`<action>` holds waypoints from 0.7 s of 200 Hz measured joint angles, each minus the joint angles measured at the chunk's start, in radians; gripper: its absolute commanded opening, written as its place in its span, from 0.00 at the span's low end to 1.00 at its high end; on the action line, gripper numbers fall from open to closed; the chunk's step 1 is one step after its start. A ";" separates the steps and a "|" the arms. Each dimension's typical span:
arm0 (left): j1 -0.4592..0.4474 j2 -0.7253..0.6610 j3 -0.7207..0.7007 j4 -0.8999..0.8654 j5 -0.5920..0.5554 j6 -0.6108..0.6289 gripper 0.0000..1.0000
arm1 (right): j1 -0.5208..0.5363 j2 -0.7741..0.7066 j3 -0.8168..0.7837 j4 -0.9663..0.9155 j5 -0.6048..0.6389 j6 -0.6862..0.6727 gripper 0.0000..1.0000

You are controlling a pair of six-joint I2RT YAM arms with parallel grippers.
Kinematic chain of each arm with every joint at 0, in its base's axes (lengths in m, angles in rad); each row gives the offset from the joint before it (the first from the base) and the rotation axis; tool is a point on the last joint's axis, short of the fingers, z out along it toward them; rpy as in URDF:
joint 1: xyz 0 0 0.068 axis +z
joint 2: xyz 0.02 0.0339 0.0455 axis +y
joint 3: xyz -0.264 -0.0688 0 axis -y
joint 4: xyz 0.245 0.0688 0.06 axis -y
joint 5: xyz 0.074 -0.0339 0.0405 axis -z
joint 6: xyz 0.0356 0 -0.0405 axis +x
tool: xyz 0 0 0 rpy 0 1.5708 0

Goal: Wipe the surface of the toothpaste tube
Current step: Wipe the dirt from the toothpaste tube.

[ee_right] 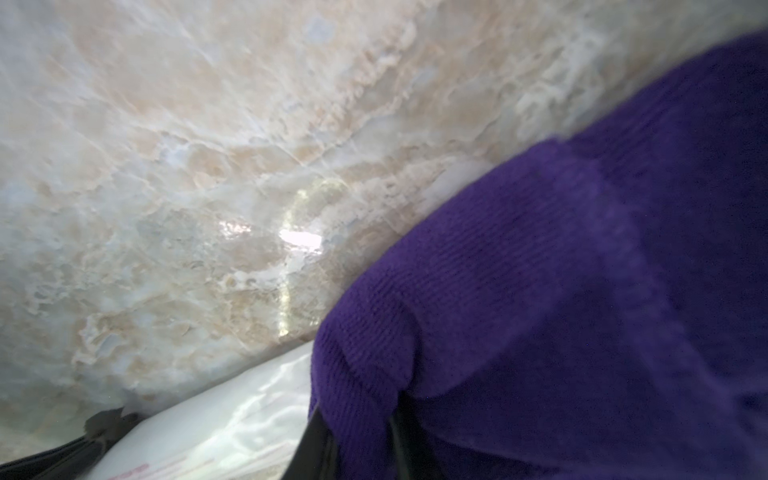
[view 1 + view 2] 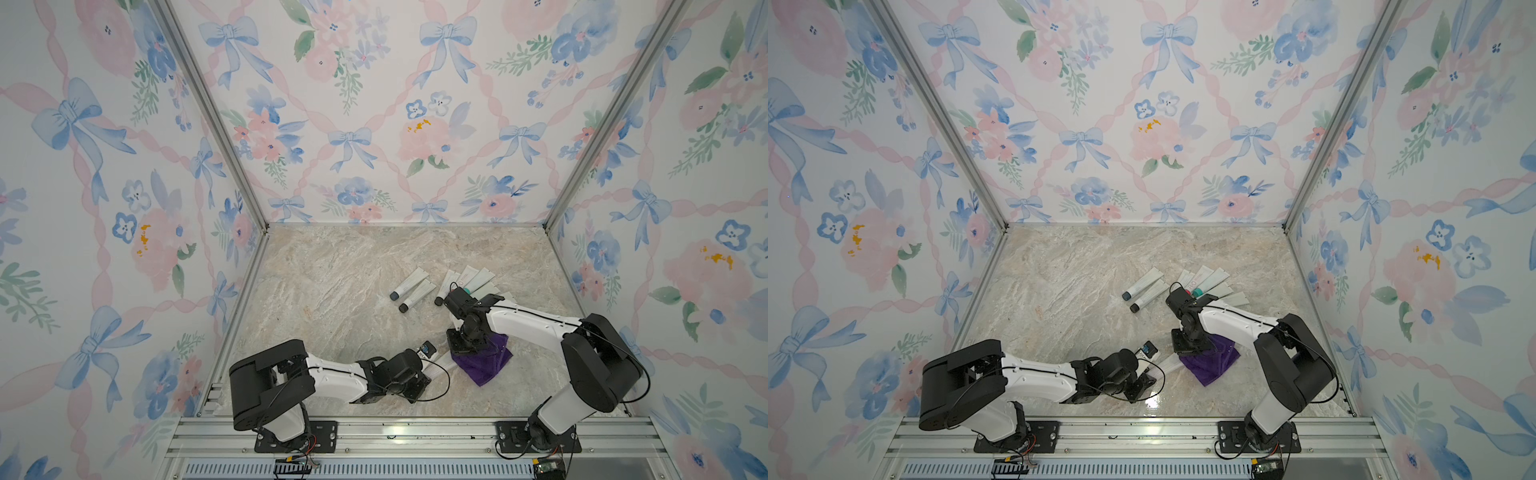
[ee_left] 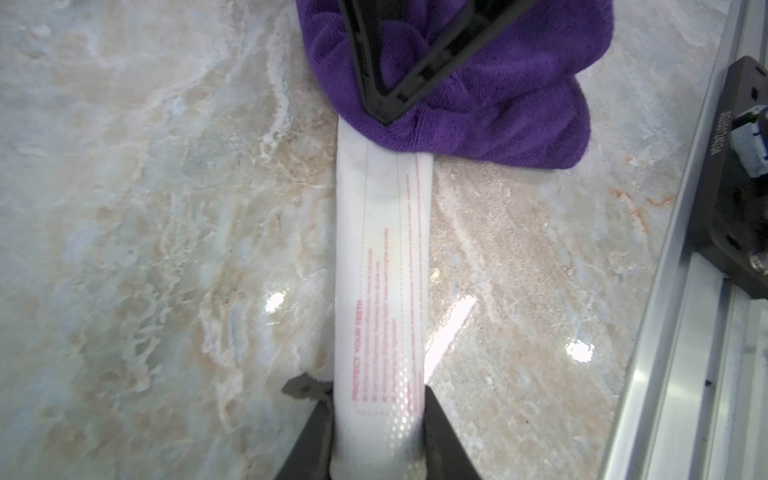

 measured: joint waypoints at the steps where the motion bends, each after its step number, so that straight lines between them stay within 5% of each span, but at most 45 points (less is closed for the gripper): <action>1: 0.000 0.000 0.000 0.000 0.000 0.000 0.31 | 0.001 0.000 0.000 0.000 0.000 0.000 0.20; 81: 0.000 -0.001 0.000 -0.002 0.000 0.000 0.30 | 0.105 -0.062 -0.028 0.058 -0.086 0.050 0.20; 140: 0.000 -0.001 0.000 -0.001 0.000 0.000 0.30 | -0.003 -0.049 -0.033 0.030 -0.072 0.015 0.20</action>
